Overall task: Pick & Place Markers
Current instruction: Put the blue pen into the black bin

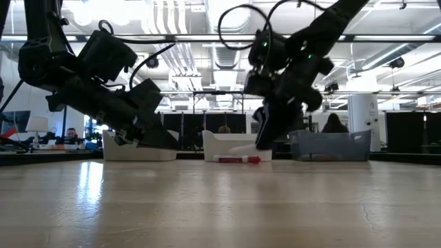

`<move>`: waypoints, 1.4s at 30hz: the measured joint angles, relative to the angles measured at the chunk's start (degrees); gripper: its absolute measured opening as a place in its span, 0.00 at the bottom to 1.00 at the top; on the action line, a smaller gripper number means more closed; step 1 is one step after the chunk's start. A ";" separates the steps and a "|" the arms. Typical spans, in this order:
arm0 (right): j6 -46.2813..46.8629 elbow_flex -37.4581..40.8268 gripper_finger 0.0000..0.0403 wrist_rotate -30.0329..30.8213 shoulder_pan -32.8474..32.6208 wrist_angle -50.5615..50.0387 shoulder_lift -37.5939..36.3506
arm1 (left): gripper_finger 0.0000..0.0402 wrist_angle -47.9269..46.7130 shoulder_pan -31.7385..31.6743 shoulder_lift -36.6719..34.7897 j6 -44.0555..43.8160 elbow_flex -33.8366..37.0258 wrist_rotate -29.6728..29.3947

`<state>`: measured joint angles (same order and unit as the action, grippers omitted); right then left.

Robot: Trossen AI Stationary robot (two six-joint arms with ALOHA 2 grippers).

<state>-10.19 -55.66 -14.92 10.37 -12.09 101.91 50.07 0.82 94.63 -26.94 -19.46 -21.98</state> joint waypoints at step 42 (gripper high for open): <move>1.18 7.48 0.18 22.43 45.05 -17.89 -15.93 | 0.01 0.46 0.09 0.02 -2.03 0.00 1.22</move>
<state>-9.02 -48.18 7.51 55.42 -29.98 85.98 50.53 0.91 94.65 -28.97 -19.46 -20.75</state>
